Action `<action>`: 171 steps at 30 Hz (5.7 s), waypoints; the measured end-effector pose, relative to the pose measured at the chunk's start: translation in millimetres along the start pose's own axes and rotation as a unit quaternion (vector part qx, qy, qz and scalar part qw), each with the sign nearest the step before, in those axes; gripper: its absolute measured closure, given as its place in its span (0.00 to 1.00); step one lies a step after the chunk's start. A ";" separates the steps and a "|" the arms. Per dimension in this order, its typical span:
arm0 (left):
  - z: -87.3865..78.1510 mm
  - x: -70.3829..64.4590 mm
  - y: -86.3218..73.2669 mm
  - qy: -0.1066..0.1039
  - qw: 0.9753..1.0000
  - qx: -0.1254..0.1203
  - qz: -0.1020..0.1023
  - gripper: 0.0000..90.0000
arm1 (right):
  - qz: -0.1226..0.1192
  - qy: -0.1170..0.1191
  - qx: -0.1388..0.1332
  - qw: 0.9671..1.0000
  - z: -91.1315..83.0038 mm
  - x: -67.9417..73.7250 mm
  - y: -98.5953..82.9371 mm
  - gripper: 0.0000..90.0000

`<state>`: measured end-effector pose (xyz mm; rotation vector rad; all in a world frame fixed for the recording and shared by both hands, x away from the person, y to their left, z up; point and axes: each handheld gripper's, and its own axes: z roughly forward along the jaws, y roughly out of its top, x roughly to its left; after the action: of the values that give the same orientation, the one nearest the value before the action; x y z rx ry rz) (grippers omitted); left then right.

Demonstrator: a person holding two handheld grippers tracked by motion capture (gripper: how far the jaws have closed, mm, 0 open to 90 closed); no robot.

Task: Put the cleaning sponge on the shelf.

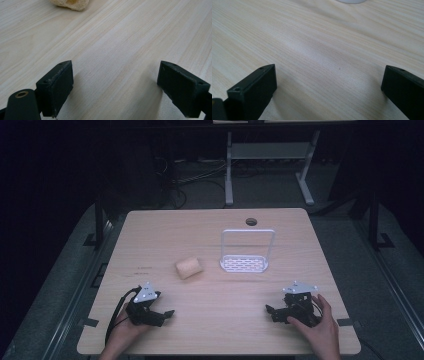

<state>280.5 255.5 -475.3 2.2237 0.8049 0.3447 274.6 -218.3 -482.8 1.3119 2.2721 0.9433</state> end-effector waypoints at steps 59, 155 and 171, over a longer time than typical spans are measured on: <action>-12.6 27.9 29.8 0.004 1.000 0.010 0.001 0.15 | -0.002 0.001 -0.001 1.000 1.2 0.2 0.9 0.00; 51.1 65.9 129.7 -0.024 0.999 0.000 0.035 0.15 | -0.002 0.001 -0.001 1.000 1.2 0.1 0.9 0.00; 69.0 63.8 127.6 -0.038 0.998 0.008 0.045 0.15 | -0.001 0.001 -0.001 1.000 1.2 0.3 0.9 0.00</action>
<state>418.0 190.2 -431.2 2.2787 0.6709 0.2970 275.7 -217.3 -483.0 1.3078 2.2731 0.9477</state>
